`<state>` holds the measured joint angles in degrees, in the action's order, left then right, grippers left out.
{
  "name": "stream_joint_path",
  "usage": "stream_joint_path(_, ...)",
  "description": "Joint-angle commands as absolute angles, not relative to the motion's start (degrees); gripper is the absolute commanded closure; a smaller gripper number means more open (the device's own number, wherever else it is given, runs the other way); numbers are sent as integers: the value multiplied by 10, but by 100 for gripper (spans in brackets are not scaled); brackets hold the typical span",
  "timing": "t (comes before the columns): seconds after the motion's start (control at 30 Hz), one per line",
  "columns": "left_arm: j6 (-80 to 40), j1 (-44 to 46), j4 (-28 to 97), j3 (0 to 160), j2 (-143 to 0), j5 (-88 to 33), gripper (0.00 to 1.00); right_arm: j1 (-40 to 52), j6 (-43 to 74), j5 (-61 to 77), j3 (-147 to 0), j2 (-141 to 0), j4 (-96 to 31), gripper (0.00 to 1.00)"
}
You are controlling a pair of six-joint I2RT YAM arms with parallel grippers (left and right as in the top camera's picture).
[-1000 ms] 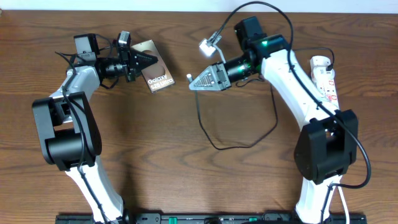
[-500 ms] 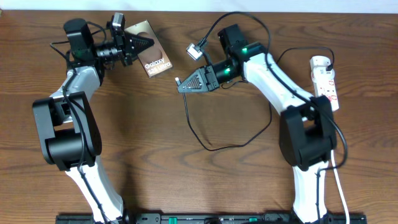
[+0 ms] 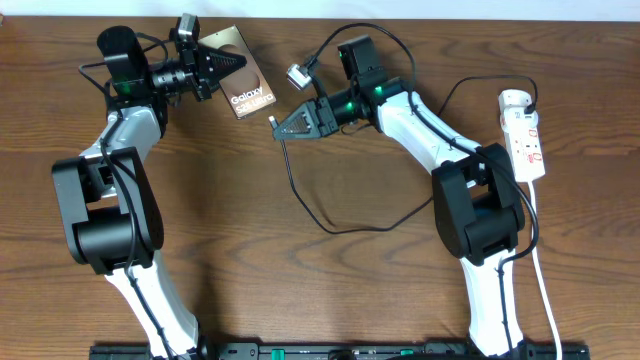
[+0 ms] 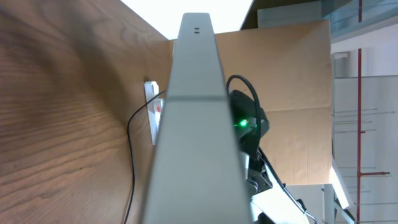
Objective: Plug charger to phone and switch on socket
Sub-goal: 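Lift the cable plug with the right gripper toward the phone's bottom, then push the cable plug into the phone's bottom port with the right gripper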
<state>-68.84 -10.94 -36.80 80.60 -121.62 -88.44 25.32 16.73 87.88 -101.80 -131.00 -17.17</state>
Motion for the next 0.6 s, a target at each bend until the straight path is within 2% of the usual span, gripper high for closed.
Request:
stream_joint_path(0.0, -693, -111, -383, 813, -1208, -900, 93, 256, 240, 895, -1023, -1312, -147, 99)
stream_joint_path(0.57, -693, -105, -403, 813, -1208, -900, 93, 257, 257, 882, -1023, -1312, -137, 99)
